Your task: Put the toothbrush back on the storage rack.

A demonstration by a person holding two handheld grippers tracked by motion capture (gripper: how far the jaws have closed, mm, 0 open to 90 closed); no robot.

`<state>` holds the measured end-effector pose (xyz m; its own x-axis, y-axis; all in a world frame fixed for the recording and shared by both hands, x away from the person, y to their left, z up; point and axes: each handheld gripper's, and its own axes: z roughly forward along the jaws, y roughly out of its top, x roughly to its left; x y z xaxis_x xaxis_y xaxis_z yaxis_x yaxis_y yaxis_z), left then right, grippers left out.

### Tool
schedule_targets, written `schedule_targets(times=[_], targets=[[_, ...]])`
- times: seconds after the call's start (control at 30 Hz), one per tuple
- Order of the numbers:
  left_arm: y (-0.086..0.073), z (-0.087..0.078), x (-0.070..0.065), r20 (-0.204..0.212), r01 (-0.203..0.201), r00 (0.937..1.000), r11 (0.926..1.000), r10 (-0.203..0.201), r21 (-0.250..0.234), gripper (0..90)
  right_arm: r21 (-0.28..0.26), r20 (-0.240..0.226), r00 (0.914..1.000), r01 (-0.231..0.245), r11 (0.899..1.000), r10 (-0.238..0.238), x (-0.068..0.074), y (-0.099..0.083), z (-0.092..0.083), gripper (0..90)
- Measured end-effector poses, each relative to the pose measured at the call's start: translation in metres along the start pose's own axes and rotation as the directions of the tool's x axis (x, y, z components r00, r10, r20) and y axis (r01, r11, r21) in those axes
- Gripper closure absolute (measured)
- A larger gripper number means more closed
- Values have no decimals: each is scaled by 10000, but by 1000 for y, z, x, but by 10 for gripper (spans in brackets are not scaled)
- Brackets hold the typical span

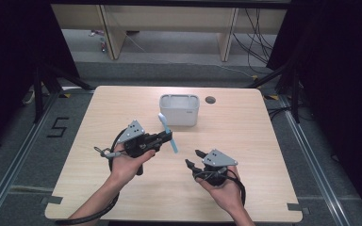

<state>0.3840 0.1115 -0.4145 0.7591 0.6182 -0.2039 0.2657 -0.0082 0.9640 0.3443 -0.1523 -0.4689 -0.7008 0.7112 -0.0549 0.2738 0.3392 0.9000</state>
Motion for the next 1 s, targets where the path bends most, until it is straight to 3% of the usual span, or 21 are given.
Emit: schedule_targets(times=[0.07, 0.13, 0.23, 0.53, 0.57, 0.63, 0.67, 1.0], targets=[[0, -1, 1, -51, 0, 10000, 10000, 0, -6, 835, -158, 241, 9997, 33, 9999, -29, -3, -3, -1, 491], [-1, -2, 2, -157, -79, 9998, 10000, 79, -10, 835, -32, 161, 9999, -56, 10000, 56, -4, -5, -2, 490], [-2, -4, 4, -429, -392, 9983, 9992, 389, -42, 835, 129, 215, 9986, -492, 9987, 489, -6, -11, -4, 486], [-4, -6, 11, -846, -635, 9945, 9978, 617, -184, 835, -172, 765, 9940, -769, 9969, 780, -14, -22, -9, 476], [-3, -6, 12, -886, -674, 9939, 9976, 656, -174, 835, -80, 700, 9916, -1085, 9941, 1088, -13, -23, -11, 476], [-2, -5, 15, -964, -683, 9932, 9974, 659, -211, 835, -307, 915, 9921, -828, 9961, 853, -17, -26, -10, 473], [-2, -4, 16, -960, -671, 9933, 9973, 639, -304, 835, -287, 831, 9888, -1217, 9922, 1237, -17, -27, -10, 469], [1, -1, 26, -1331, -884, 9876, 9955, 833, -330, 835, -441, 1220, 9823, -1378, 9895, 1423, -21, -36, -14, 466]])
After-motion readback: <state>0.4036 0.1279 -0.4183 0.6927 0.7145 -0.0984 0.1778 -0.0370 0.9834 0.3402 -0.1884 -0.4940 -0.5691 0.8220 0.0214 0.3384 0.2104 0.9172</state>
